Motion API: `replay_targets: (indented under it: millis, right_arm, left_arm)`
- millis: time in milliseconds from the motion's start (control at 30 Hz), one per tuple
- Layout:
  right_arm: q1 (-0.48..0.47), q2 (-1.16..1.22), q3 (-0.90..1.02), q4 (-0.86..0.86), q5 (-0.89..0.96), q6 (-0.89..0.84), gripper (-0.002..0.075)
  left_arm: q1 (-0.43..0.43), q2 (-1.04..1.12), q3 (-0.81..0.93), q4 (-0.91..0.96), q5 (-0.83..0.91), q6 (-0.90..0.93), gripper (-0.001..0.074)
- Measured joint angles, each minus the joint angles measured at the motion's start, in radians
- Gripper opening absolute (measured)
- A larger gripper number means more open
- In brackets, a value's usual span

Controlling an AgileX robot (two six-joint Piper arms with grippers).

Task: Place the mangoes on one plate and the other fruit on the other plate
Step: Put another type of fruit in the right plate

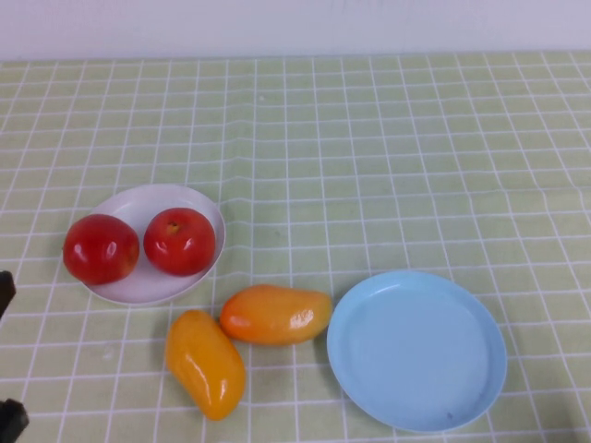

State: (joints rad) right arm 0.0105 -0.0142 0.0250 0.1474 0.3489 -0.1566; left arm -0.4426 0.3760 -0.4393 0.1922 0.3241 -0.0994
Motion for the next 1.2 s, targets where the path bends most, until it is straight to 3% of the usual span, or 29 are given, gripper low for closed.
replay_targets:
  millis: [167, 367, 600, 967, 1200]
  right_arm:
    - [0.0, 0.0, 0.0, 0.0, 0.0, 0.0, -0.0016]
    - [0.0, 0.0, 0.0, 0.0, 0.0, 0.0, -0.0016]
    - [0.0, 0.0, 0.0, 0.0, 0.0, 0.0, -0.0016]
    - [0.0, 0.0, 0.002, 0.0, 0.002, 0.0, -0.0016]
    - [0.0, 0.0, 0.002, 0.0, 0.002, 0.0, -0.0016]
  left_arm:
    - [0.189, -0.107, 0.188, -0.127, -0.193, 0.079, 0.0004]
    - [0.375, -0.276, 0.358, -0.149, -0.27, 0.086, 0.0004]
    - [0.394, -0.384, 0.462, -0.15, -0.256, 0.084, 0.0004]
    - [0.394, -0.386, 0.466, -0.13, 0.045, 0.086, 0.0004]
    - [0.394, -0.388, 0.466, -0.13, 0.051, 0.086, 0.0004]
